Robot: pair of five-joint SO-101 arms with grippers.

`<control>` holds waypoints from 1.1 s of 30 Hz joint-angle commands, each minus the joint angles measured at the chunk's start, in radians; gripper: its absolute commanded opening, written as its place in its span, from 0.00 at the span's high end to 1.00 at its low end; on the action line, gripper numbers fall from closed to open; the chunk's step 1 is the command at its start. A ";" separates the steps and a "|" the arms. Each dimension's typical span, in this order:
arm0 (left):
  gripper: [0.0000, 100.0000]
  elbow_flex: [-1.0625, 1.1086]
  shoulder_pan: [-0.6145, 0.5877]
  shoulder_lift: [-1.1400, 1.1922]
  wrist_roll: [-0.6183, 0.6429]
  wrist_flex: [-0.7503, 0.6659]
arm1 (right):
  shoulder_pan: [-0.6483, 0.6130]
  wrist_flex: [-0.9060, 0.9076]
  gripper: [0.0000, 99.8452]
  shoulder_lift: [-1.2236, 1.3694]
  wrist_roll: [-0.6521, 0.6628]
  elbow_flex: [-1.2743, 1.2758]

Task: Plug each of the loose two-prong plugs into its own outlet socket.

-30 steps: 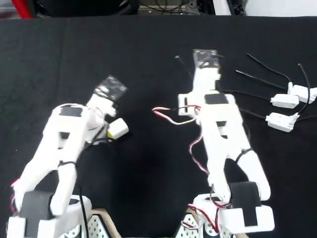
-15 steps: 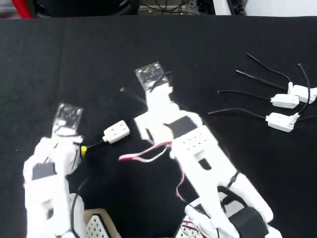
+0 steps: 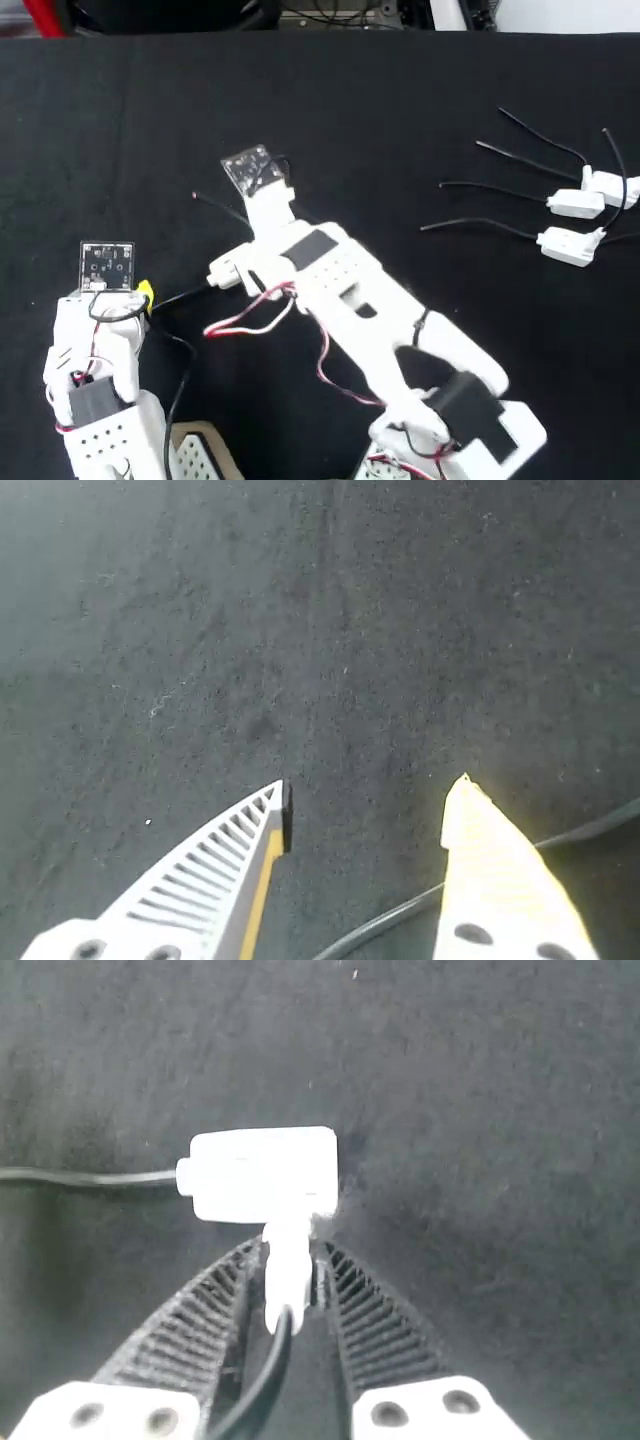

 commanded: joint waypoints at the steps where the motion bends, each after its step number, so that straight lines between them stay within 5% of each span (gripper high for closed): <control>1: 0.75 0.018 -0.004 -0.005 0.009 -0.014 | -0.008 -0.005 0.99 0.004 -0.003 -0.074; 33: 0.75 0.018 -0.005 -0.005 0.008 -0.014 | 0.003 -0.034 0.99 0.306 0.101 -0.231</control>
